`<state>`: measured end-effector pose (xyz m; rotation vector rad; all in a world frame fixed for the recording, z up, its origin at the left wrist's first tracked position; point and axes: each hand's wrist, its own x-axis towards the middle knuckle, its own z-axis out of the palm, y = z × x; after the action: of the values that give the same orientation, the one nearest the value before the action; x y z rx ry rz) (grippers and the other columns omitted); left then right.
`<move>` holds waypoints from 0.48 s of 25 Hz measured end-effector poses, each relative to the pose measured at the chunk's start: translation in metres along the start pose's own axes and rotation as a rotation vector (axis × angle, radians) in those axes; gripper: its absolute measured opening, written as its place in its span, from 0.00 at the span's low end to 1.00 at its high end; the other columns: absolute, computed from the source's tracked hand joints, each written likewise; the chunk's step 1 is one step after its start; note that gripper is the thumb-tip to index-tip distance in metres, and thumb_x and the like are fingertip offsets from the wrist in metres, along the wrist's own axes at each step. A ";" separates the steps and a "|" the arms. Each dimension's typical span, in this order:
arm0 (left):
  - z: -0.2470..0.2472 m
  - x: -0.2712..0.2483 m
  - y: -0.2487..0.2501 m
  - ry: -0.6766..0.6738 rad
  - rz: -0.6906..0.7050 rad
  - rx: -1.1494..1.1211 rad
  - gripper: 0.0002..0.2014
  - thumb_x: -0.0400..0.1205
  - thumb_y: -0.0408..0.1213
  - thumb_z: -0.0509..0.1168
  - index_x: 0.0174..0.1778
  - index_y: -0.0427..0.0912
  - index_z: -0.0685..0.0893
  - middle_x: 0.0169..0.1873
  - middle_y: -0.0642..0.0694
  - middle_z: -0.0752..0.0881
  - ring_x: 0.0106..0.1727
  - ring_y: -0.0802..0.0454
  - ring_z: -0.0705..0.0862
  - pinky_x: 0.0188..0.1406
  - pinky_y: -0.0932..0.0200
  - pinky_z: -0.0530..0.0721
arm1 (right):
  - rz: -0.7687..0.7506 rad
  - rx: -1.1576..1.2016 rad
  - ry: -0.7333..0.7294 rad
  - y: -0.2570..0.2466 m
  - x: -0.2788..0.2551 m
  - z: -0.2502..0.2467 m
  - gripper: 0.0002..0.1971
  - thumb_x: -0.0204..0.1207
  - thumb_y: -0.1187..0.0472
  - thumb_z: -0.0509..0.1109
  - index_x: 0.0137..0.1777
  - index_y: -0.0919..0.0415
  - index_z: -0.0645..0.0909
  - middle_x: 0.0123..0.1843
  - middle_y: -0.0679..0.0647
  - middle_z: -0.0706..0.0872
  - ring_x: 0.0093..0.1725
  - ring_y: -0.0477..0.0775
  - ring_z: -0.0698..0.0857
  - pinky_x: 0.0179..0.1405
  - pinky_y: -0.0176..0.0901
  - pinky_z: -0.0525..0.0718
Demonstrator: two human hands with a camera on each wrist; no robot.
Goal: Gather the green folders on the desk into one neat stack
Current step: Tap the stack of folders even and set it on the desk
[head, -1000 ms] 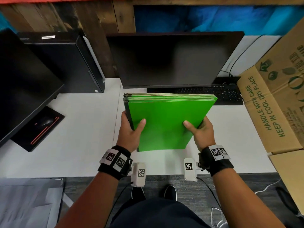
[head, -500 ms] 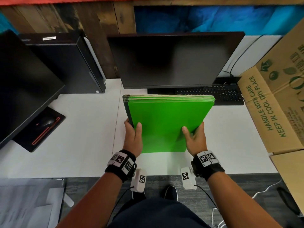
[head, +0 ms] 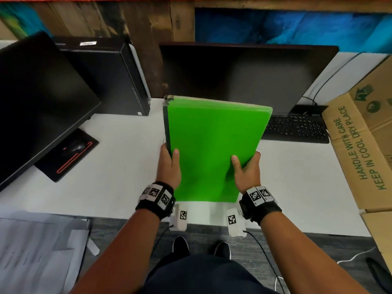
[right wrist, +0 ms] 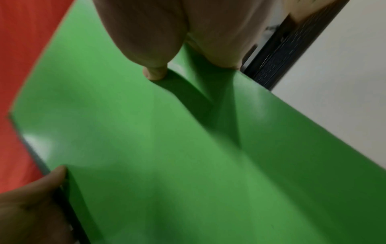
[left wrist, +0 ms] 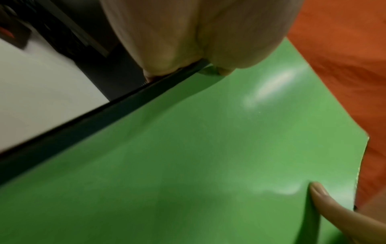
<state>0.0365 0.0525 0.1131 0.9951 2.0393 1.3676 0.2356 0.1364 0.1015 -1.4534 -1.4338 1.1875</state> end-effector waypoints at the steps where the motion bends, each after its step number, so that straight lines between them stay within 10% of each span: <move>1: -0.014 0.011 -0.003 0.051 0.002 0.025 0.19 0.89 0.42 0.52 0.73 0.38 0.71 0.64 0.47 0.78 0.62 0.52 0.77 0.64 0.61 0.73 | 0.021 -0.008 -0.017 -0.008 0.000 0.016 0.26 0.78 0.57 0.69 0.70 0.65 0.64 0.60 0.57 0.82 0.56 0.53 0.82 0.57 0.43 0.77; 12: -0.144 0.106 -0.131 0.446 -0.514 0.245 0.21 0.81 0.45 0.68 0.66 0.35 0.84 0.61 0.33 0.87 0.64 0.35 0.83 0.64 0.48 0.80 | 0.400 -0.339 -0.370 -0.025 -0.002 0.230 0.24 0.79 0.62 0.63 0.73 0.66 0.63 0.68 0.67 0.81 0.65 0.67 0.82 0.62 0.51 0.78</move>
<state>-0.1728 0.0234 0.0468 0.2096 2.5985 1.1427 0.0085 0.1157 0.0610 -1.8916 -1.7051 1.5801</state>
